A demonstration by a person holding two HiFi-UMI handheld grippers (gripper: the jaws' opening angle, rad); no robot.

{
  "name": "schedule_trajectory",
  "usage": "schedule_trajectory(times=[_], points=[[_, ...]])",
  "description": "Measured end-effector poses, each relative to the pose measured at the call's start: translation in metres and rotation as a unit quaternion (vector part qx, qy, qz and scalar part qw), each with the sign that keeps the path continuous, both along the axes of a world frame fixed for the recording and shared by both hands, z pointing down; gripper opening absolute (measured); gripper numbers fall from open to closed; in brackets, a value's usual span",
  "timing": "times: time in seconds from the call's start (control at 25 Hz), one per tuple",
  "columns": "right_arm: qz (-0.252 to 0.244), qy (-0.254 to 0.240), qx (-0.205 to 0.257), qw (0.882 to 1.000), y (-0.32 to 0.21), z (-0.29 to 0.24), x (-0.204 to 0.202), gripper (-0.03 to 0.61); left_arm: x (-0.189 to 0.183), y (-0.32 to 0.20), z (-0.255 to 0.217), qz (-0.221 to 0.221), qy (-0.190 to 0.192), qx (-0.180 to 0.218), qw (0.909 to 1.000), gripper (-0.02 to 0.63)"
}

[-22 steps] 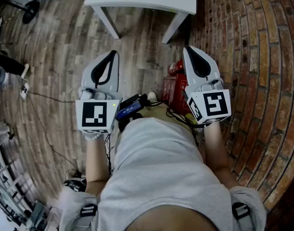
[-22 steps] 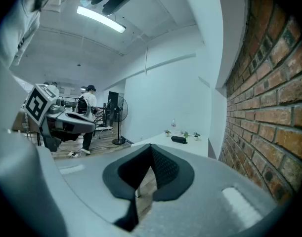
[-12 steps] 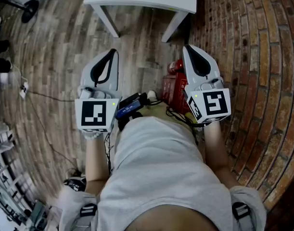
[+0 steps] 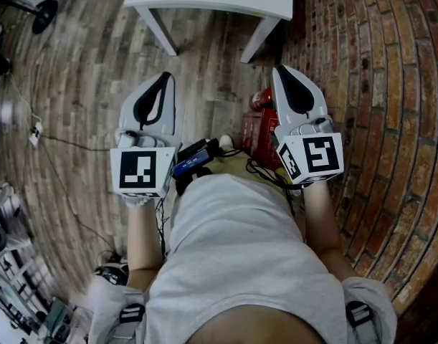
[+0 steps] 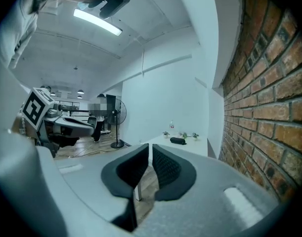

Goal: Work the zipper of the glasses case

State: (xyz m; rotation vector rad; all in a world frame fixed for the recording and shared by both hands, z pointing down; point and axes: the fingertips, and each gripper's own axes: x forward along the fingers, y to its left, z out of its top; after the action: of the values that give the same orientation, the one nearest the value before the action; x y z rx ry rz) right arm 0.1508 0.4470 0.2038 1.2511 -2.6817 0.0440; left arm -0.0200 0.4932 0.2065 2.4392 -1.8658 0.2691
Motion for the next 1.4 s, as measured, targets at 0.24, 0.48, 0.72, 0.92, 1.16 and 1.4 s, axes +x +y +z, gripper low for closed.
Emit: schedule_trajectory(times=[0.24, 0.48, 0.72, 0.92, 1.16, 1.4], points=[[0.004, -0.02, 0.003, 1.0, -0.009, -0.003, 0.005, 0.14, 0.011, -0.006, -0.005, 0.009, 0.007, 0.007, 0.9999, 0.141], [-0.006, -0.02, 0.001, 1.0, -0.017, 0.001, 0.013, 0.15, 0.019, -0.012, -0.009, -0.004, 0.013, 0.009, 0.9999, 0.144], [-0.011, -0.011, 0.002, 1.0, -0.025, 0.006, 0.025, 0.155, 0.03, -0.015, -0.016, -0.017, 0.014, 0.014, 0.9997, 0.147], [-0.021, -0.017, -0.002, 1.0, -0.031, 0.011, 0.029, 0.156, 0.03, -0.014, -0.014, -0.036, 0.007, 0.005, 0.9993, 0.147], [-0.025, -0.02, 0.005, 0.999, -0.035, 0.012, 0.031, 0.156, 0.028, -0.016, -0.017, -0.049, 0.004, 0.005, 0.9988, 0.147], [-0.018, -0.02, 0.011, 1.0, -0.047, 0.015, 0.03, 0.156, 0.024, -0.029, -0.017, -0.049, 0.001, 0.014, 0.9987, 0.15]])
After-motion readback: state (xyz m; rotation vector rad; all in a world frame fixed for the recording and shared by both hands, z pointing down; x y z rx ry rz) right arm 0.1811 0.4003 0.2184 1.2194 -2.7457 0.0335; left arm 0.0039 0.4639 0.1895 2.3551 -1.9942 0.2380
